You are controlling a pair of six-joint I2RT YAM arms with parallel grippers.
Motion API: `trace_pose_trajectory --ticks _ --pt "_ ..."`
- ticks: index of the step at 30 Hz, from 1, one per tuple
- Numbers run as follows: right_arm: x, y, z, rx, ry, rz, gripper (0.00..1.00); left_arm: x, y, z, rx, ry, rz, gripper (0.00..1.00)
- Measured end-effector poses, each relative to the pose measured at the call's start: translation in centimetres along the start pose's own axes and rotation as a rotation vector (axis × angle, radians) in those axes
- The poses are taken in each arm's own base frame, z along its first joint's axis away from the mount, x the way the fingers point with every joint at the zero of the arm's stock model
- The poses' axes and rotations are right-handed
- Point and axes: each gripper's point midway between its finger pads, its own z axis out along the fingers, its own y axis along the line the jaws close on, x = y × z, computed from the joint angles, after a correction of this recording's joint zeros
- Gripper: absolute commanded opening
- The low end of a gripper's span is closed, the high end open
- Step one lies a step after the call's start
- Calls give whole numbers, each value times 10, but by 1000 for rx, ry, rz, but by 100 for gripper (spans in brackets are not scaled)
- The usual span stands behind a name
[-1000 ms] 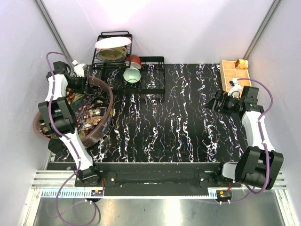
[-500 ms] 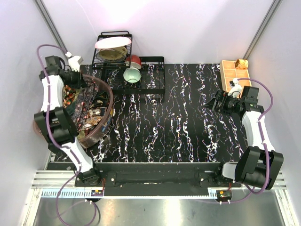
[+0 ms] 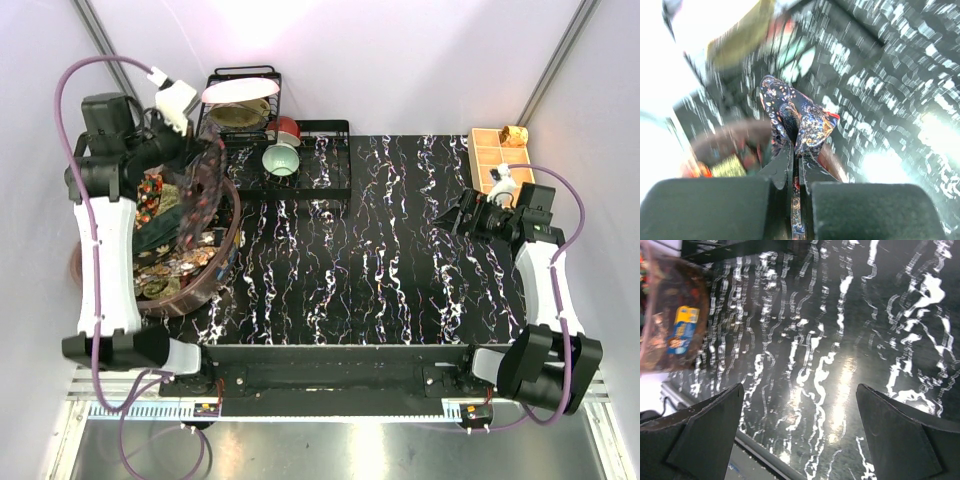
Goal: Roll the ties
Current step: Pick up the tie from the bin, then flatten out the tie at the center of the board.
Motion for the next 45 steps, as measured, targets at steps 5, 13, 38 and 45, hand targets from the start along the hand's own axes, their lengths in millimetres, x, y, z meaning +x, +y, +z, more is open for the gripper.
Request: trace_pose_trajectory --ticks 5,13,38,45 --pt "-11 22 -10 -68 -49 -39 100 -83 -60 -33 48 -175 141 0" --pt "-56 54 -33 -104 -165 -177 100 -205 -200 -77 278 -511 338 0" --pt "-14 41 -60 58 -139 -325 100 -35 -345 128 379 193 339 0" --pt "7 13 -38 47 69 -280 100 13 -284 182 285 334 128 0"
